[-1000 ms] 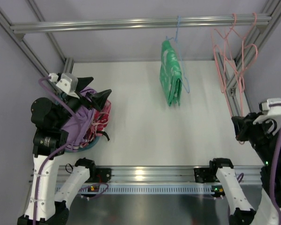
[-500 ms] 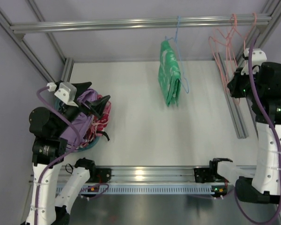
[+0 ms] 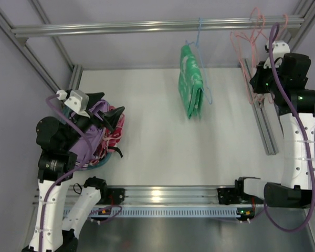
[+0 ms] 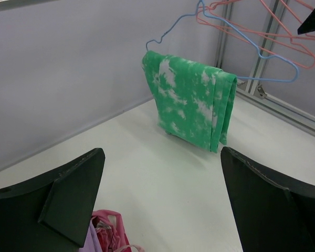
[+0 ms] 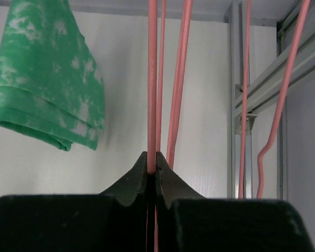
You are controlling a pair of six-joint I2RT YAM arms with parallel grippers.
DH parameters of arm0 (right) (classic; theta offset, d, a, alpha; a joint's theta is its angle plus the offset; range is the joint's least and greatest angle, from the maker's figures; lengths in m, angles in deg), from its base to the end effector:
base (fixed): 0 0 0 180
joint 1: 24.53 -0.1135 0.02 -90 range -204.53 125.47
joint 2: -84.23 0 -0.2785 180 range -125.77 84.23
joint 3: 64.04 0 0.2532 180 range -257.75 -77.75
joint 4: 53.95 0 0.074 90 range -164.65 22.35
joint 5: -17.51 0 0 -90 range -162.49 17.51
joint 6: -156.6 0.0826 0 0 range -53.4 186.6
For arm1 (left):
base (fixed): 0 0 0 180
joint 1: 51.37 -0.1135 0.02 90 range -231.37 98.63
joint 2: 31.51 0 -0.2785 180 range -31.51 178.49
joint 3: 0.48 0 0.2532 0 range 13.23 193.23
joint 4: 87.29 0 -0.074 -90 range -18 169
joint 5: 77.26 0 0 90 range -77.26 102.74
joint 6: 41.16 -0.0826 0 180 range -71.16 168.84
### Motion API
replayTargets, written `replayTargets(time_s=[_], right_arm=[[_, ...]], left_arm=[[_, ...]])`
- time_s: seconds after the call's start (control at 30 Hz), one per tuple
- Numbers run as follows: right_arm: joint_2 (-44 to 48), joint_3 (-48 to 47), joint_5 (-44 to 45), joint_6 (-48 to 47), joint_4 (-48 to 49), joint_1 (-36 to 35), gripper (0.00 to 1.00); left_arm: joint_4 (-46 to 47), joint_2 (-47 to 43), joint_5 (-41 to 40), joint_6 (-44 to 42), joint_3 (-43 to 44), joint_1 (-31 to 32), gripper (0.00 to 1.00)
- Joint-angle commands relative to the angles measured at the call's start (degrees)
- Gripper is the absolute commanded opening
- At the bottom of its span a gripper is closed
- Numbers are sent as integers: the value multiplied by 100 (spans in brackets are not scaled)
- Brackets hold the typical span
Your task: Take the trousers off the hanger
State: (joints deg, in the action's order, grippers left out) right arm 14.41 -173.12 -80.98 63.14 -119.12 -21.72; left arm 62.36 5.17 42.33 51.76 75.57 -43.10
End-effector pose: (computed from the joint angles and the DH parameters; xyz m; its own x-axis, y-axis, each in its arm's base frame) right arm 0.2603 -0.0006 0.4671 -0.4306 -0.0386 -0.9017 -0.1103 0.9938 0.0101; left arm 0.1291 -0.0600 0.4633 0.1240 -0.0628 -0.9903 0.6148 0.7882 0.0270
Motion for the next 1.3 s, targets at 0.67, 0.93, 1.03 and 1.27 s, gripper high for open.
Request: replayTargets(time_s=[0.67, 0.93, 1.03, 1.27], right_arm=[[944, 459, -30, 311, 137, 71, 48], [1585, 484, -2194, -66, -329, 71, 99], [1893, 897, -3242, -216, -513, 71, 99], [2429, 1767, -3897, -989, -900, 62, 99]], left_arm=[[-383, 321, -163, 297, 84, -27, 98], [-1717, 997, -454, 105, 488, -36, 98], [-2675, 1568, -568, -133, 865, -36, 98], [-3750, 2124, -1086, -107, 1034, -36, 98]])
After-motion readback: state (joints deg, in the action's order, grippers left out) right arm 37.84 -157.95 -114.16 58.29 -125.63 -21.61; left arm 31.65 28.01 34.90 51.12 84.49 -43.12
